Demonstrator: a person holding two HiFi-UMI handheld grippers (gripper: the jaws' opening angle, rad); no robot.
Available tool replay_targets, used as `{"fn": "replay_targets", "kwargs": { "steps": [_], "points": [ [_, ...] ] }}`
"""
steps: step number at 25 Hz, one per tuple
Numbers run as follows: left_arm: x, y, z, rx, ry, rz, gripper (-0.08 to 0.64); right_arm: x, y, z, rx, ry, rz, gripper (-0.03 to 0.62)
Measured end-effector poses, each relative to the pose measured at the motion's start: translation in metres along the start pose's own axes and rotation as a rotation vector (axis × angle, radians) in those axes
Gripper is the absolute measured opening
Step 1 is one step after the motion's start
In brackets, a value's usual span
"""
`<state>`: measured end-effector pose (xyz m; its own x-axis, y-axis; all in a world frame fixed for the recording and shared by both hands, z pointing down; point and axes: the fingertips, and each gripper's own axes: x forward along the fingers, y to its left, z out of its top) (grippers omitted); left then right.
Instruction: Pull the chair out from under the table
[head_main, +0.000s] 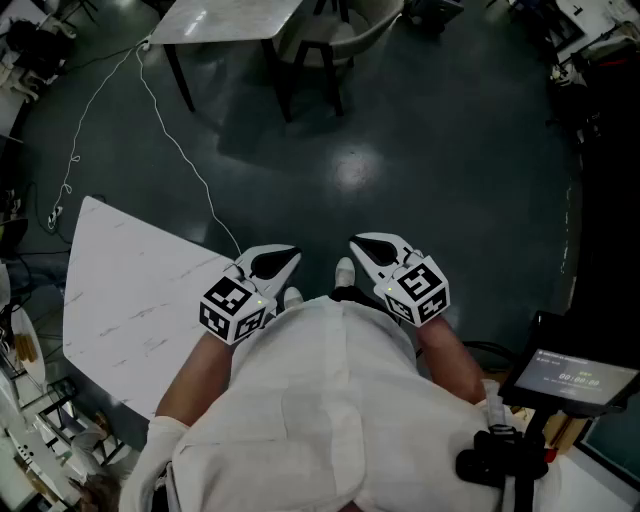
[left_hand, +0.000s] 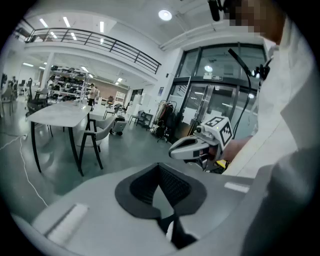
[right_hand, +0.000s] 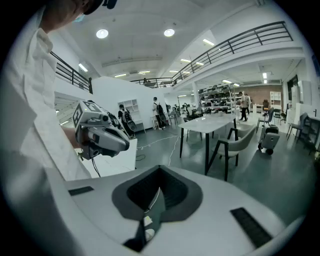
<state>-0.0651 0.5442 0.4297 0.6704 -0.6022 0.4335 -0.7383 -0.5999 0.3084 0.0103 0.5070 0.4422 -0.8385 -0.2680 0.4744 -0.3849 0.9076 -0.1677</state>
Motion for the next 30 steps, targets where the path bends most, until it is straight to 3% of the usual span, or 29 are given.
{"fn": "replay_targets", "kwargs": {
  "steps": [3, 7, 18, 25, 30],
  "points": [
    [0.005, -0.001, -0.004, -0.054, -0.021, 0.011, 0.008, -0.005, 0.000, -0.013, -0.001, 0.005, 0.009, 0.005],
    [0.052, 0.001, 0.036, -0.100, -0.025, 0.034, 0.008, -0.030, -0.054, -0.004, 0.007, -0.001, 0.016, 0.005],
    [0.123, 0.020, 0.087, -0.102, -0.019, 0.085, 0.008, -0.046, -0.164, -0.016, 0.083, 0.025, -0.018, 0.006],
    [0.144, 0.102, 0.098, -0.131, -0.025, 0.084, 0.008, 0.015, -0.230, 0.000, 0.117, 0.024, -0.049, 0.008],
    [0.169, 0.184, 0.149, -0.127, -0.054, 0.057, 0.009, 0.067, -0.292, 0.040, 0.172, 0.049, -0.085, 0.016]
  ]
}}
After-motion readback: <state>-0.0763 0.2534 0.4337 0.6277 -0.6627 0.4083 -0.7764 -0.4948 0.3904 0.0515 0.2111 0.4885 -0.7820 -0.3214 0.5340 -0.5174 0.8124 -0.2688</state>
